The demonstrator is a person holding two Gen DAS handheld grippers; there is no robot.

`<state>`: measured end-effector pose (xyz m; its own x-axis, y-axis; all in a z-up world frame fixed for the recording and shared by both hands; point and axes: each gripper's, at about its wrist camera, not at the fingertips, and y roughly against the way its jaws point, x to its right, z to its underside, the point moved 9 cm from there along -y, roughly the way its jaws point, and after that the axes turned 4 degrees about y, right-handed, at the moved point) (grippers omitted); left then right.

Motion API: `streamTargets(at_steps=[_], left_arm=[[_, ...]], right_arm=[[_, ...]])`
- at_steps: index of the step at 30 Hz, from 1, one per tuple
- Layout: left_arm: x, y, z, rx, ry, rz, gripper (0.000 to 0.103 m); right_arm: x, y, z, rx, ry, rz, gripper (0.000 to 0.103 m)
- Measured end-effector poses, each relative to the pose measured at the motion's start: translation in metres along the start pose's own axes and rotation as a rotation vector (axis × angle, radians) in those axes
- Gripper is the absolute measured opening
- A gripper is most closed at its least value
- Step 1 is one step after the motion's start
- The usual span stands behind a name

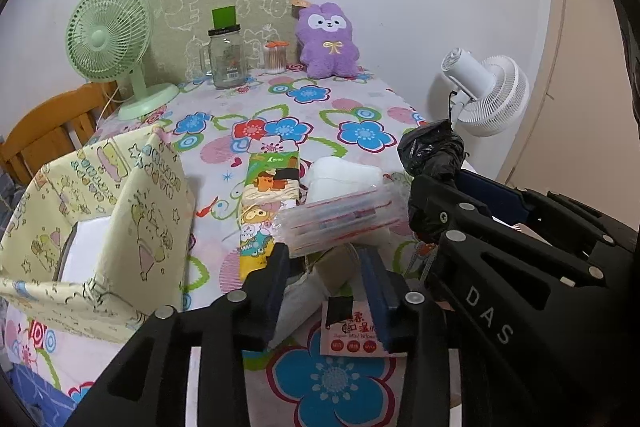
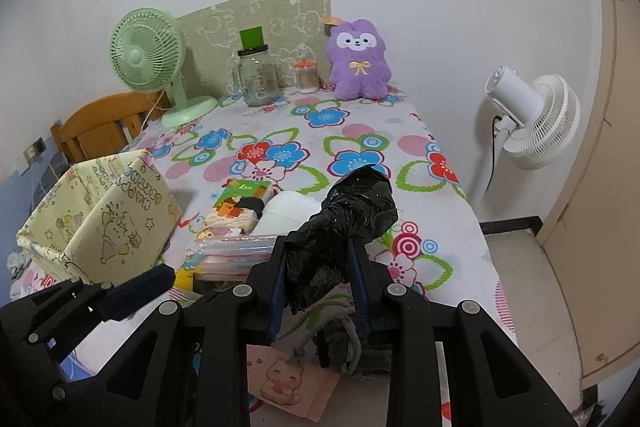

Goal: Organize soft objects
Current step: 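Grasp and lift the clear straw bag with the left tool while the right tool grasps the black umbrella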

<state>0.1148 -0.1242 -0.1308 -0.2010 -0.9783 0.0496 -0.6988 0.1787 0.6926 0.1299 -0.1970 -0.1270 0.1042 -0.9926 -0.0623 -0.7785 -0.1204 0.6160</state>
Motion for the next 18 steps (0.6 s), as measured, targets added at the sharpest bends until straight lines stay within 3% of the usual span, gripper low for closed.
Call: streamTargets(at_steps=[3,5,8,18], left_arm=[[0.002,-0.005,-0.005,0.000,-0.014,-0.005,0.046],[0.004,-0.007,-0.009,0.005,-0.026,-0.010,0.058],[0.008,-0.011,-0.015,0.016,-0.058,-0.016,0.067],[0.015,-0.041,-0.027,-0.009,-0.129,-0.043,0.069]], right_arm=[[0.006,-0.003,-0.001,-0.003,-0.011,0.007,0.031],[0.010,-0.005,-0.003,-0.005,-0.017,0.011,0.031],[0.015,-0.009,-0.005,-0.011,-0.027,0.014,0.031],[0.029,-0.033,-0.005,-0.051,-0.056,0.005,0.031]])
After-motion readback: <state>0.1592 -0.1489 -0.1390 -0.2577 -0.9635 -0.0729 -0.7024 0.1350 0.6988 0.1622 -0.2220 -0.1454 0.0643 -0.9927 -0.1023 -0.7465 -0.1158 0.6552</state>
